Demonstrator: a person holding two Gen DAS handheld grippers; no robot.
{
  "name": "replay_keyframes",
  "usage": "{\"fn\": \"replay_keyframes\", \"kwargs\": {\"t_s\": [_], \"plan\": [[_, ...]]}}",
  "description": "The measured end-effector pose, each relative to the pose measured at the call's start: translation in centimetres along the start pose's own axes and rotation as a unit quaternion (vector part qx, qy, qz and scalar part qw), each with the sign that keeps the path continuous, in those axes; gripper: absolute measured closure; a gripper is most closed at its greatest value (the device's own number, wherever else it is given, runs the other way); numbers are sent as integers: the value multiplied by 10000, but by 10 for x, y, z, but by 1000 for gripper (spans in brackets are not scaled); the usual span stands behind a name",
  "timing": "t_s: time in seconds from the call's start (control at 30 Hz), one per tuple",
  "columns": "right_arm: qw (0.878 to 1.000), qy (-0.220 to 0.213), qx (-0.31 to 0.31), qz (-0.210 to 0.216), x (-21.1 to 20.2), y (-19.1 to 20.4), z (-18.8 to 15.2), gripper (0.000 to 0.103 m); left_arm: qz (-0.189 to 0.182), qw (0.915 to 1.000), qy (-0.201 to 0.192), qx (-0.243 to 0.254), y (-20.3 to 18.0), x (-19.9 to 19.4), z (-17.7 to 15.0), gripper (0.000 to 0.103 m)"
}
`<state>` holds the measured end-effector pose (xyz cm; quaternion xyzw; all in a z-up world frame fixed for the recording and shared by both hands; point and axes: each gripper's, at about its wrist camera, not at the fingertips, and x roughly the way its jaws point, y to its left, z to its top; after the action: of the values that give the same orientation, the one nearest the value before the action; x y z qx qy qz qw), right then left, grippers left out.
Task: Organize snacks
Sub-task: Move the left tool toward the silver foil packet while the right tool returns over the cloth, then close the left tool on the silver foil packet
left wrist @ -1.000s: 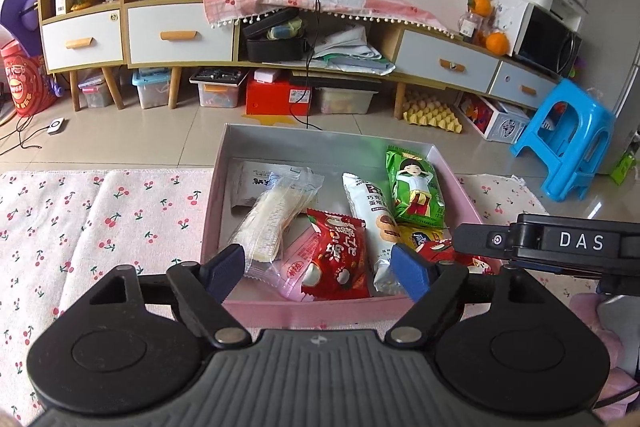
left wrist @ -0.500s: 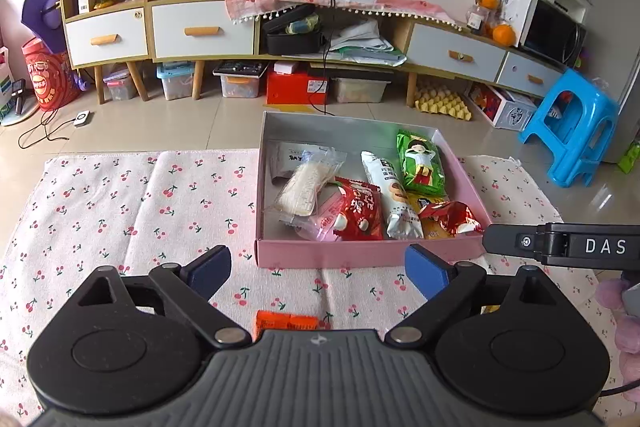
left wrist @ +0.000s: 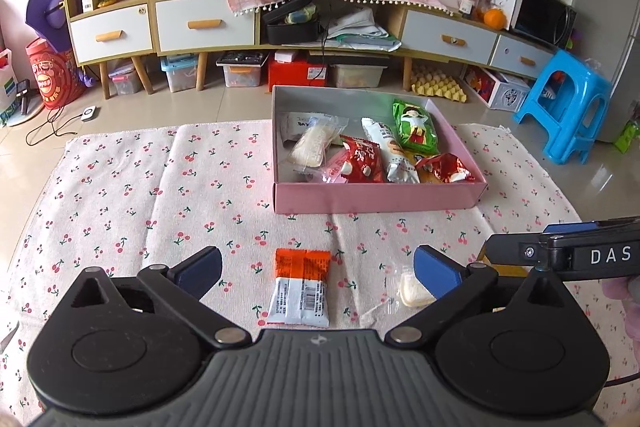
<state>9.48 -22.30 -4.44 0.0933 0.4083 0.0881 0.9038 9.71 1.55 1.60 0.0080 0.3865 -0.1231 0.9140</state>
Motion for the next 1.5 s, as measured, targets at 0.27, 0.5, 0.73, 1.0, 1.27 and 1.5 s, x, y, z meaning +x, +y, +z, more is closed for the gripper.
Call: {"fn": "replay_keyframes", "kwargs": {"t_s": [0.27,0.5,0.73,1.0,1.27,1.5], "plan": [[9990,-18,-443,-53,3,5,-25,14,-37,9999,76,85,14,-4,-28,1],[9939,-20,-1099,-123,5,9,-53,14,-16,9992,139,384,20,-8,-51,1],[9914,85,-1298,-158,5,1,-73,14,-114,9985,237,480,30,-12,-73,1],[9869,348,-1520,-407,9,-18,-97,14,-374,9966,292,672,24,-17,-91,1],[9850,342,-1685,-134,11,-21,-109,14,-820,9883,308,1251,-9,-19,-106,1],[9870,434,-1536,209,26,-10,-112,14,-887,9819,396,1626,-31,-15,-122,21]]}}
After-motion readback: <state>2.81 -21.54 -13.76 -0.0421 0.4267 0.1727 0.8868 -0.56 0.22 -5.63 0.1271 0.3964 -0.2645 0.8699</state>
